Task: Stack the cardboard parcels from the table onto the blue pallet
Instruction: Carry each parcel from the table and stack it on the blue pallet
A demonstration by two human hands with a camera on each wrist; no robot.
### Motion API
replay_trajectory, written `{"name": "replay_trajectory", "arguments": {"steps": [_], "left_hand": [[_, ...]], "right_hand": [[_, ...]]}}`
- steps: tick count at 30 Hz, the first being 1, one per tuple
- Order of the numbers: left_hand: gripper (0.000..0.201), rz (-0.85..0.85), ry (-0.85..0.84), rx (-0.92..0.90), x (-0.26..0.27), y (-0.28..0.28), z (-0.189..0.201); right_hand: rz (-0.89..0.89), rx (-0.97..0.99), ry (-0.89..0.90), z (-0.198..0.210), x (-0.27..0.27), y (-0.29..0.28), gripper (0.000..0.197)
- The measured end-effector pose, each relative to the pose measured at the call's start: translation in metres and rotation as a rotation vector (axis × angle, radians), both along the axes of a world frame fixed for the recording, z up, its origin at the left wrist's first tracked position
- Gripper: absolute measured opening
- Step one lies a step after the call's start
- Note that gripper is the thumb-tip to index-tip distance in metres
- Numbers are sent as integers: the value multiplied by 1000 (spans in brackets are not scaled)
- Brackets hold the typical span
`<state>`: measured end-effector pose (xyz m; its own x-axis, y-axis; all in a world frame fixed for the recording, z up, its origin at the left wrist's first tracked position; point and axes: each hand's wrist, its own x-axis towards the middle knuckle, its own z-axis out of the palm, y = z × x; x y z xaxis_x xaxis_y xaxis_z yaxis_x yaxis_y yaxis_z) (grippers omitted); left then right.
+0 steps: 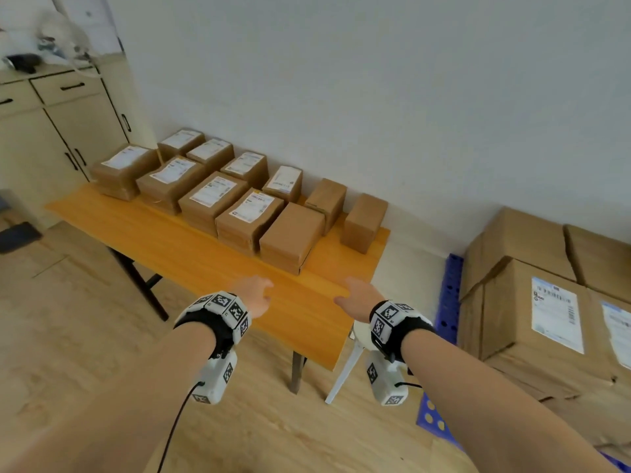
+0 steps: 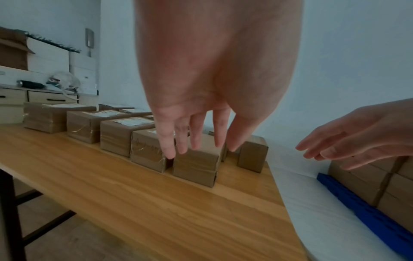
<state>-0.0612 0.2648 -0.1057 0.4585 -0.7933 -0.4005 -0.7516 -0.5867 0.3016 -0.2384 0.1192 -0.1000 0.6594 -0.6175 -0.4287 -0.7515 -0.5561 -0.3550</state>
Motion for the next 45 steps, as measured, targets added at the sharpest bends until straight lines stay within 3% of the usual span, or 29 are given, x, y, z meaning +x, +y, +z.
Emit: {"name": "replay_trajectory", "arguments": {"steps": [8, 16, 22, 32, 39, 45], "left_hand": [[46, -16, 48, -65, 76, -14, -19], [50, -149, 176, -117, 143, -32, -37], [55, -208, 341, -177, 174, -43, -49], [58, -119, 528, -256, 190, -88, -58], [66, -74, 544, -248, 183, -110, -71], [72, 20, 580, -199, 182, -129, -82]], "right_hand": [[-84, 20, 16, -18, 62, -1, 54], [-332, 74, 17, -33, 119, 8, 52], [-455, 98, -26, -40, 156, 12, 51], [-596, 99, -158, -53, 188, -19, 52], [-740, 259, -394, -68, 192, -54, 76], [-779, 420, -424, -86, 190, -73, 94]]}}
